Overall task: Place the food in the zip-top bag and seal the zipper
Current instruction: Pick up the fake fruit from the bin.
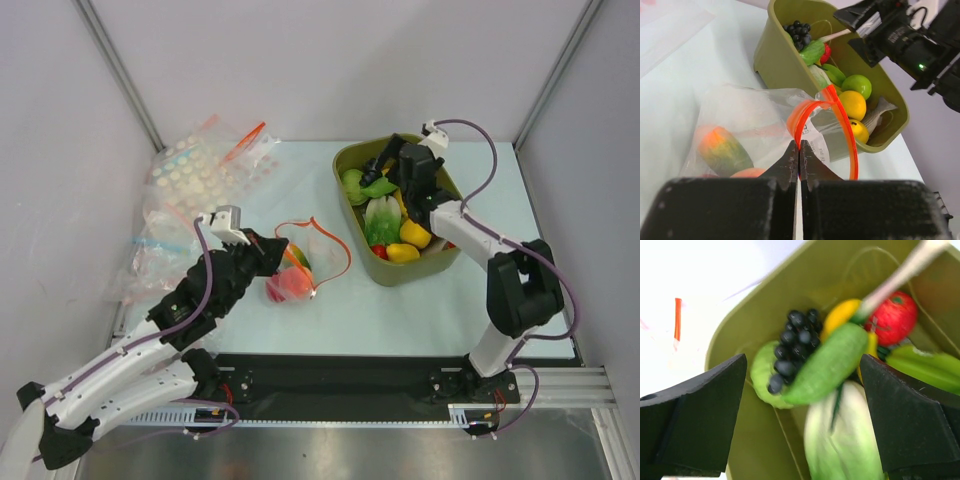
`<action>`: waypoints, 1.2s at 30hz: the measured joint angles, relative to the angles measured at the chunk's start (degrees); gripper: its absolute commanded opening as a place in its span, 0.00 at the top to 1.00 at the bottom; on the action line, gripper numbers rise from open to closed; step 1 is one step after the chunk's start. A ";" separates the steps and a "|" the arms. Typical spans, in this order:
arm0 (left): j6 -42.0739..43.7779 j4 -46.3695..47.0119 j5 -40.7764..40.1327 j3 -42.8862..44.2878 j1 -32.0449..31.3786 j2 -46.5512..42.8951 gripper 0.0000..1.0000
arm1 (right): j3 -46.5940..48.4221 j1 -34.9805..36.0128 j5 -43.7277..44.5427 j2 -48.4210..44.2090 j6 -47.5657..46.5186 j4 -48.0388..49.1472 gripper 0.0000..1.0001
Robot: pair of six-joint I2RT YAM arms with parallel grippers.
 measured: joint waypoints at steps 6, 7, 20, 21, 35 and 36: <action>0.00 0.00 0.15 0.00 0.00 -0.46 1.00 | 9.57 0.02 -1.51 8.33 -0.94 -4.37 0.00; 0.00 0.00 0.35 0.00 0.00 -0.46 1.00 | 11.74 0.11 -1.68 10.12 -1.27 -5.38 0.00; -0.02 0.07 2.16 0.00 0.00 0.15 0.99 | 24.17 1.03 -5.05 22.16 -4.55 -15.61 0.38; -0.02 0.09 2.21 0.00 0.00 0.22 1.00 | 24.15 1.03 -5.84 22.14 -4.48 -15.63 0.56; -0.02 0.13 2.29 0.00 0.00 0.42 1.00 | 3.30 -0.20 -18.86 -2.16 1.25 -9.75 0.80; -0.02 0.13 2.29 0.00 0.00 0.42 1.00 | 1.97 -0.13 -19.32 -4.66 1.40 -9.03 0.80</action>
